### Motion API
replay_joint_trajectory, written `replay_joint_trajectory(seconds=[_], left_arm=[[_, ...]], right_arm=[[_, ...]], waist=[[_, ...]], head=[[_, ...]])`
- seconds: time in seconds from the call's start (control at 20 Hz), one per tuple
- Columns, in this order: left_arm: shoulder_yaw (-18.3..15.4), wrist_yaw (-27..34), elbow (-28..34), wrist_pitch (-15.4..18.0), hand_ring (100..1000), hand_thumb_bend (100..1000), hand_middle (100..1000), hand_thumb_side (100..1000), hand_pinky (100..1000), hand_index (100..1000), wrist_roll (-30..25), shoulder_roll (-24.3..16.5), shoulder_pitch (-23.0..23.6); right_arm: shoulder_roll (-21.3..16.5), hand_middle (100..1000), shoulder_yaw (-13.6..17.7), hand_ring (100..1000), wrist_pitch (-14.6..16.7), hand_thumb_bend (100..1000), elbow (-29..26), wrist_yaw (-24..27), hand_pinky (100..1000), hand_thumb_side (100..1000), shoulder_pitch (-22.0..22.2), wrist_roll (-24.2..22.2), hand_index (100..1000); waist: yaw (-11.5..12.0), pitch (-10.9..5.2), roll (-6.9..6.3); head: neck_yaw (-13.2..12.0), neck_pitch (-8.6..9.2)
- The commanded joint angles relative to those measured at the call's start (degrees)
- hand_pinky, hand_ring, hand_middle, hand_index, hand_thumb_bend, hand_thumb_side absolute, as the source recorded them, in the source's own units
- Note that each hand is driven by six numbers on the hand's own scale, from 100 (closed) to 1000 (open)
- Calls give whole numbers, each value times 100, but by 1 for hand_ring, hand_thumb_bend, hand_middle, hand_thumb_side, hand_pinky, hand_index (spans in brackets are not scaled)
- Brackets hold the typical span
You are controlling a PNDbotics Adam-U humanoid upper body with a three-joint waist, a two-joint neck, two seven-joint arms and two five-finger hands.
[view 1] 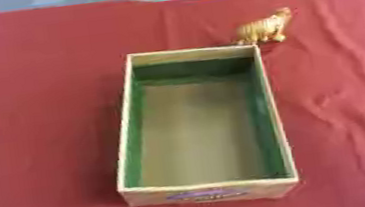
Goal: Pick up objects on the table and place them in the box.
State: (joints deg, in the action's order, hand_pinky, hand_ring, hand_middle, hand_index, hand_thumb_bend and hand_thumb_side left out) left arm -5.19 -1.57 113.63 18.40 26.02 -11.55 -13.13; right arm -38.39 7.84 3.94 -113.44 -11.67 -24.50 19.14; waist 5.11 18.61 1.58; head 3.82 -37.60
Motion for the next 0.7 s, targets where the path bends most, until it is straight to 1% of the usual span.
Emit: replay_joint_trajectory(seconds=[0.05,0.25,0.4,0.55,0.7], left_arm=[[11,19,96,0,504,100,533,764,507,706,-38,-73,-45],[12,20,96,21,504,100,534,763,507,706,-49,-79,-46],[25,22,96,20,504,100,533,764,507,706,-52,-79,-39],[40,34,96,20,504,100,534,764,507,706,-64,-70,-42],[53,43,96,15,504,100,534,764,507,706,-80,-70,-35]], right_arm=[[-279,635,-36,692,-171,100,-115,106,847,526,-212,-150,753],[-470,662,-129,712,-411,100,-115,187,854,537,-479,-354,780],[-674,684,-250,733,-560,100,-97,153,859,546,-746,-649,804],[-839,697,-391,743,-620,100,168,77,861,558,-1112,-1018,813],[-952,718,-539,760,-576,100,650,-98,866,577,-1481,-1333,827]], waist=[[27,-87,-2],[100,-55,-24],[121,-42,-23],[128,-40,-19],[169,-45,-5]], head=[[76,-15],[185,5],[217,25],[245,70],[289,84]])
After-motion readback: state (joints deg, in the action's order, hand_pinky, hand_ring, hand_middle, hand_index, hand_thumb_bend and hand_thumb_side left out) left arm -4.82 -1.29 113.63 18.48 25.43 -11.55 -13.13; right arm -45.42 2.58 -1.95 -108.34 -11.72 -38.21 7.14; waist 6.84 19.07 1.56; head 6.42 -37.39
